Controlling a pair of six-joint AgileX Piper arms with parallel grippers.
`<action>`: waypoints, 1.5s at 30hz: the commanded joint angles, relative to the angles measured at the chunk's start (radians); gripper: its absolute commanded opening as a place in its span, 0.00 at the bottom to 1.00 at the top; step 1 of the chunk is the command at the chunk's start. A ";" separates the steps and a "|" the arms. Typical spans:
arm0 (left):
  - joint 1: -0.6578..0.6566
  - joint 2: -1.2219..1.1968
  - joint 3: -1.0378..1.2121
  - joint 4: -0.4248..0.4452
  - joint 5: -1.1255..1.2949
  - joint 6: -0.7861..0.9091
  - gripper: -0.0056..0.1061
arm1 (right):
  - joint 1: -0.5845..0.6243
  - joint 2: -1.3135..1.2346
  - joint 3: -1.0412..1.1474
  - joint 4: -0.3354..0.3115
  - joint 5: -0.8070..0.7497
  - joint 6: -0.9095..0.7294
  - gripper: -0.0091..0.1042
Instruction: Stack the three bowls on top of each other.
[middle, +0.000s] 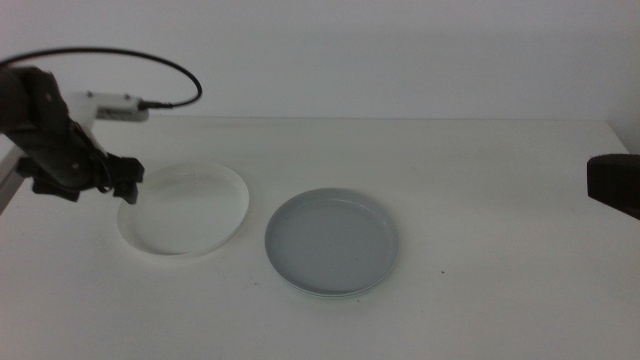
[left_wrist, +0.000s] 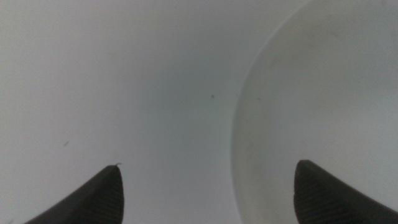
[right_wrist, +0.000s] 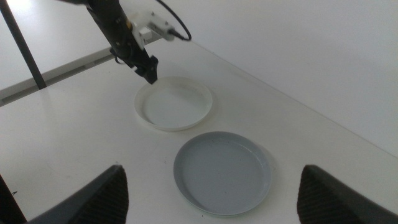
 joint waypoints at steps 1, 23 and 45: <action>0.002 0.035 -0.012 -0.013 -0.049 0.014 0.89 | -0.008 -0.004 0.004 0.005 -0.012 -0.001 0.86; 0.011 0.031 -0.063 -0.076 -0.033 -0.046 0.03 | -0.008 -0.004 0.004 0.005 -0.012 0.001 0.86; -0.450 -0.045 -0.138 -0.271 0.085 -0.054 0.03 | -0.008 -0.004 0.004 0.005 -0.016 0.001 0.86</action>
